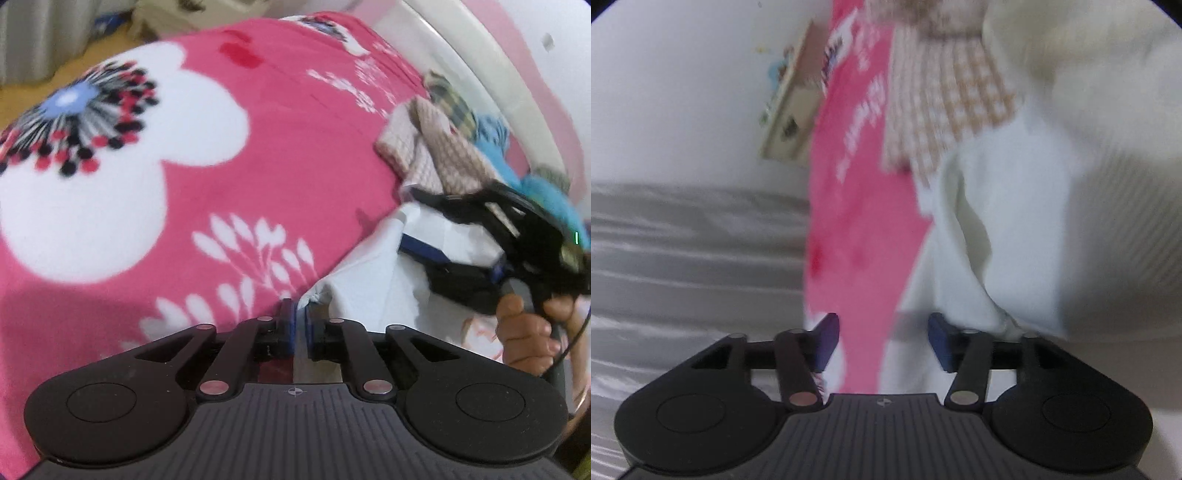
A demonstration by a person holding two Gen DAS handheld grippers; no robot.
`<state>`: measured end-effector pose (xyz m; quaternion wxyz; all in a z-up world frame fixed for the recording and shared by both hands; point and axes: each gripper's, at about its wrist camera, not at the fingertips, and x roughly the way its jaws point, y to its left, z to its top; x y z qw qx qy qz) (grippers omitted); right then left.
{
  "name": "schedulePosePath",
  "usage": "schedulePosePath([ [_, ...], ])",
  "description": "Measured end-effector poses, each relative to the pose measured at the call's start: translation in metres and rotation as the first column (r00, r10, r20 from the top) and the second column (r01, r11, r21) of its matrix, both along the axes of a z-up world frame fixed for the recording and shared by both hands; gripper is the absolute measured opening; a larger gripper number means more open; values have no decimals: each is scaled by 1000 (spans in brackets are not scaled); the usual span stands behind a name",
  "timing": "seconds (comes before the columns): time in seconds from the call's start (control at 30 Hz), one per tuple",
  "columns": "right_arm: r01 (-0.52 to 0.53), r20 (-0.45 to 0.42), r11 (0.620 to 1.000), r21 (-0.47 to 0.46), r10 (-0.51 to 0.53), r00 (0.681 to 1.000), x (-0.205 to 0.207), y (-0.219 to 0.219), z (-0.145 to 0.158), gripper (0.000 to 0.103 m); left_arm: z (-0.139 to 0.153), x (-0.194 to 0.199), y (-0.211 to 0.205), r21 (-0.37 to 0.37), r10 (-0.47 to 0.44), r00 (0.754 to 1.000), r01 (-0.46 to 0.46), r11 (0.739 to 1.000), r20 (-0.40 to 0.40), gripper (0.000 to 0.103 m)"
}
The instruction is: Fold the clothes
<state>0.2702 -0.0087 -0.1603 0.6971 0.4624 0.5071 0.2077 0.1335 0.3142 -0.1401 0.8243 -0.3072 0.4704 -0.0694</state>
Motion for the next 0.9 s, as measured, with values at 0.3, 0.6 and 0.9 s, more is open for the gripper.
schedulePosePath([
  [0.3, -110, 73, 991, 73, 105, 992, -35, -50, 34, 55, 42, -18, -5, 110, 35, 991, -50, 993, 130, 26],
  [0.6, -270, 227, 913, -305, 345, 911, -122, -127, 93, 38, 24, -2, -72, 352, -146, 989, 129, 927, 23, 29],
  [0.9, -60, 434, 688, -723, 519, 736, -171, -175, 147, 39, 74, -4, -97, 364, -150, 979, 92, 927, 136, 37],
])
